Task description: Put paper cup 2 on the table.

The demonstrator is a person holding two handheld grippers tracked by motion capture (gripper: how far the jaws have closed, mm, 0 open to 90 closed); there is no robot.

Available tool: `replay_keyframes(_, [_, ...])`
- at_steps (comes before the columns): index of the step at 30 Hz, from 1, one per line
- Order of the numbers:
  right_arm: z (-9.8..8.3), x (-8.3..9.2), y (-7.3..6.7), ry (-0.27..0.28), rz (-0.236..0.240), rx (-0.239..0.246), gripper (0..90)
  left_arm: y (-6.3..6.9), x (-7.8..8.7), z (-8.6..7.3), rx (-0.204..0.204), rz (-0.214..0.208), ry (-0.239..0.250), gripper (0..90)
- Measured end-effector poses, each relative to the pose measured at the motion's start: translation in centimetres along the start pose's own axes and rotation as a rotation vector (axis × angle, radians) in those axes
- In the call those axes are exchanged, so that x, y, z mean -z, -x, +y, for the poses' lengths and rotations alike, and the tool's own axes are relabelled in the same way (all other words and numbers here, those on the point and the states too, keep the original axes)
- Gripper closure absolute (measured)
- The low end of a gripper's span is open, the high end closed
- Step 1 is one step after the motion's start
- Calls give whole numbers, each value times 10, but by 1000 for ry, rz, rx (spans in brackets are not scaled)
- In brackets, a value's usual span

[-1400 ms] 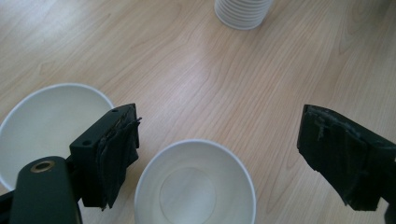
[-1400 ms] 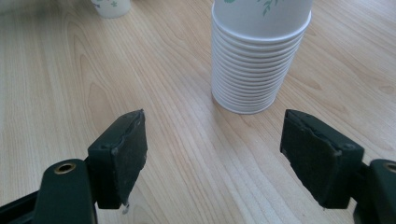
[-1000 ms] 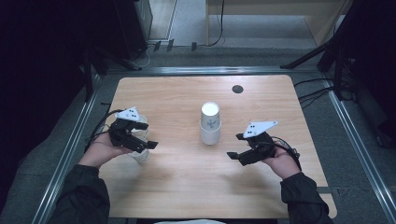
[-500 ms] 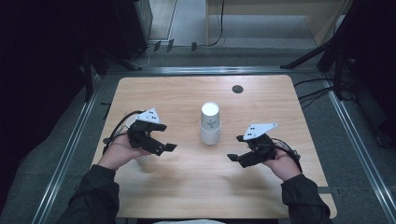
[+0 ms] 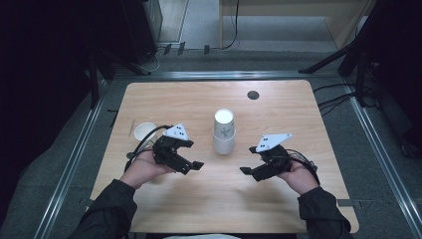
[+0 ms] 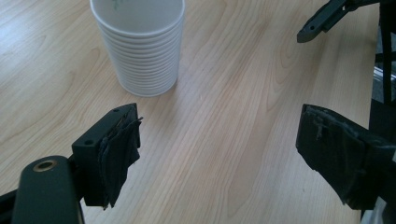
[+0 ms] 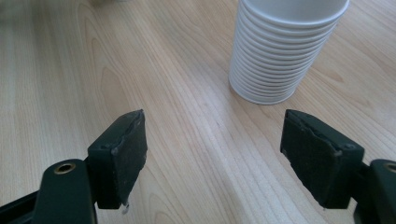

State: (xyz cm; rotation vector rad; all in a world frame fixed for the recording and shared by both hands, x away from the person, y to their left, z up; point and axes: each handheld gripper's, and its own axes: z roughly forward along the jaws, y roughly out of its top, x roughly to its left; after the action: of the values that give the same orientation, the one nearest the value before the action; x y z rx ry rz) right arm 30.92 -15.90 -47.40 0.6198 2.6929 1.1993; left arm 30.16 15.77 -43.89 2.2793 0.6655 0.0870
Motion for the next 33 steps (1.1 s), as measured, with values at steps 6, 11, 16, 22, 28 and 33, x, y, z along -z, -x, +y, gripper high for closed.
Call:
replay_keyframes(6, [0,-2,0,6,-1,-24,223,9,-11,3,-24,0,-8,139])
replay_keyframes(11, [1,-4,-2,3,9,-20,221,15,-18,4,-42,5,-13,139])
replay_keyframes(16, [1,-6,-4,-4,14,-12,221,18,-20,4,-38,9,3,139])
replay_keyframes(22, [2,-8,-5,-12,17,0,221,18,-24,3,-39,7,-16,139])
replay_keyframes(28, [2,-8,-6,-16,19,1,221,18,-26,1,-44,11,-29,139])
replay_keyframes(33, [2,-8,-6,-16,24,5,221,19,-25,1,-57,7,-20,139])
